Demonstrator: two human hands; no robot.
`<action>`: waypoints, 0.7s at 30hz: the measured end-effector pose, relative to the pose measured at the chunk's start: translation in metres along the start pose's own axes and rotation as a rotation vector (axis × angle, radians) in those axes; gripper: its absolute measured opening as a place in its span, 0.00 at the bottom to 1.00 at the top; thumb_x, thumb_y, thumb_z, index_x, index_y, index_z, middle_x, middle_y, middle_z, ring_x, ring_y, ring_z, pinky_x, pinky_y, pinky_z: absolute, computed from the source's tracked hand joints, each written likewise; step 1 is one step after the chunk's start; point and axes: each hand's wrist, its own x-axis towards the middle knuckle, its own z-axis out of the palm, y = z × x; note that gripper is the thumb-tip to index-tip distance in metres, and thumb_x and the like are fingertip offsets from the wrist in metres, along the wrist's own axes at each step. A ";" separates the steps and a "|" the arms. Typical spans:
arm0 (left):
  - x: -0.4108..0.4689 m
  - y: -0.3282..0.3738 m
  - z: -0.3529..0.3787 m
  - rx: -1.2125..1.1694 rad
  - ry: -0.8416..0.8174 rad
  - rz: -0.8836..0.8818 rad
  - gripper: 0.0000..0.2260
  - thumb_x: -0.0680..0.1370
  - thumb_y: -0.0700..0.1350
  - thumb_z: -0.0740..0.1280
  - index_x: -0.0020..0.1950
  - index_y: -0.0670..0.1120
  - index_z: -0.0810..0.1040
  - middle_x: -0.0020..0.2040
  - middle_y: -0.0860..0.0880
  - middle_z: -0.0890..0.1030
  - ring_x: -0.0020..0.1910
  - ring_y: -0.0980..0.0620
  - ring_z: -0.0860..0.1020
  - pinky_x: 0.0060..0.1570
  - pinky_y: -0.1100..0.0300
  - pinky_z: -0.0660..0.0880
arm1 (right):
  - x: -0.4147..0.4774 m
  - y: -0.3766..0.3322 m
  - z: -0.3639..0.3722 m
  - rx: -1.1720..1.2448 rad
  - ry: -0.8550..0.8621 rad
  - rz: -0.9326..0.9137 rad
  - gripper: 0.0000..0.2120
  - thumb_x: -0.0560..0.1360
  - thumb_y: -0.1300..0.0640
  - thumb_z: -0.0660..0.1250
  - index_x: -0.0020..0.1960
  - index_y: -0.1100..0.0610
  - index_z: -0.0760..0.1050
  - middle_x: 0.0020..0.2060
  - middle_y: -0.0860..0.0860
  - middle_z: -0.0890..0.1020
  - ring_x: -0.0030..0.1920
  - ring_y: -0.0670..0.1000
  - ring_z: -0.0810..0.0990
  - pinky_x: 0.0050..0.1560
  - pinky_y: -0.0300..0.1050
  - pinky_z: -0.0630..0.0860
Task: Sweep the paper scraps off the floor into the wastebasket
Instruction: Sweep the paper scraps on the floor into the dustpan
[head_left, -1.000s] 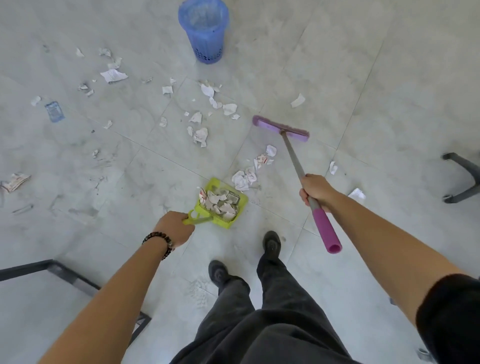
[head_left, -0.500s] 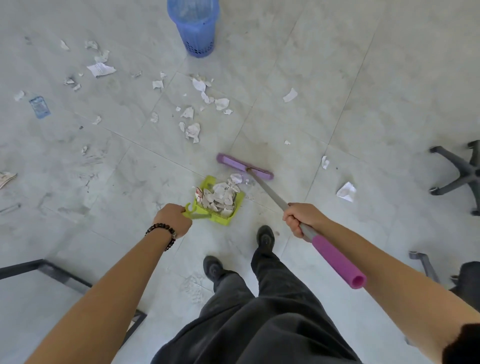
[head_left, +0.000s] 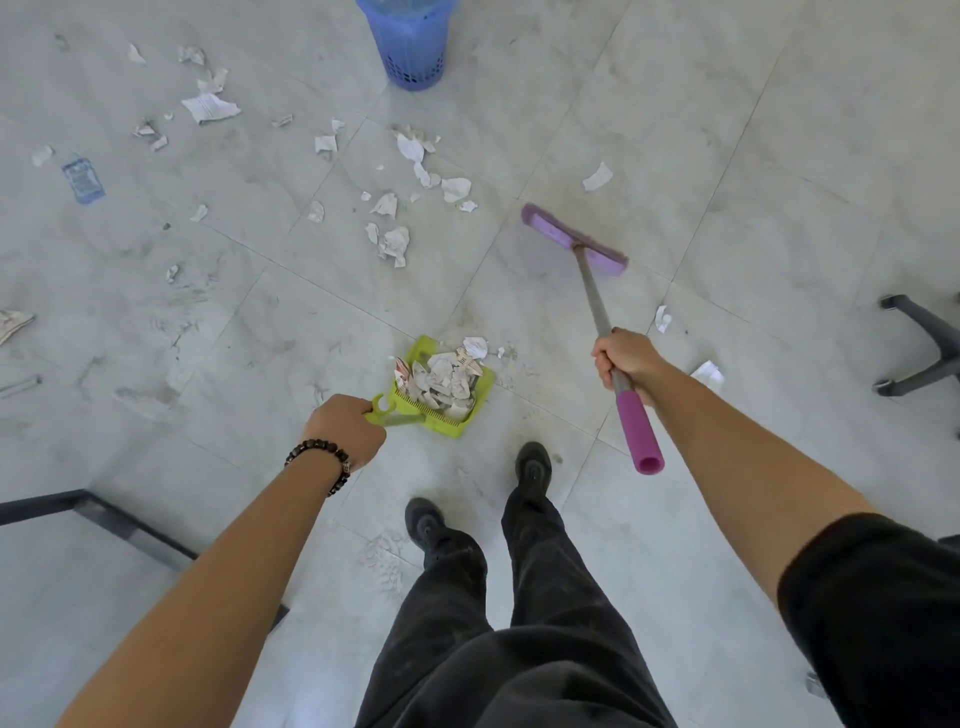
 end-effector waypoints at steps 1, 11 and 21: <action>0.001 0.000 0.000 0.001 0.000 -0.001 0.08 0.73 0.37 0.62 0.34 0.45 0.74 0.30 0.49 0.71 0.29 0.50 0.69 0.27 0.64 0.64 | 0.006 0.002 -0.002 -0.003 0.015 0.011 0.08 0.73 0.68 0.58 0.38 0.58 0.67 0.22 0.51 0.70 0.19 0.47 0.67 0.21 0.37 0.66; 0.001 0.011 0.002 0.008 0.001 0.020 0.05 0.71 0.35 0.61 0.38 0.42 0.74 0.30 0.48 0.69 0.29 0.50 0.67 0.27 0.64 0.63 | -0.072 0.053 -0.005 -0.104 -0.262 0.216 0.10 0.70 0.68 0.58 0.38 0.55 0.65 0.23 0.50 0.66 0.20 0.45 0.63 0.19 0.35 0.64; 0.004 0.005 0.001 -0.019 -0.004 0.012 0.04 0.71 0.36 0.62 0.39 0.44 0.73 0.31 0.48 0.69 0.29 0.50 0.67 0.27 0.64 0.63 | -0.097 0.034 -0.010 0.065 -0.312 0.188 0.20 0.75 0.68 0.57 0.57 0.46 0.73 0.22 0.45 0.64 0.19 0.42 0.61 0.16 0.33 0.59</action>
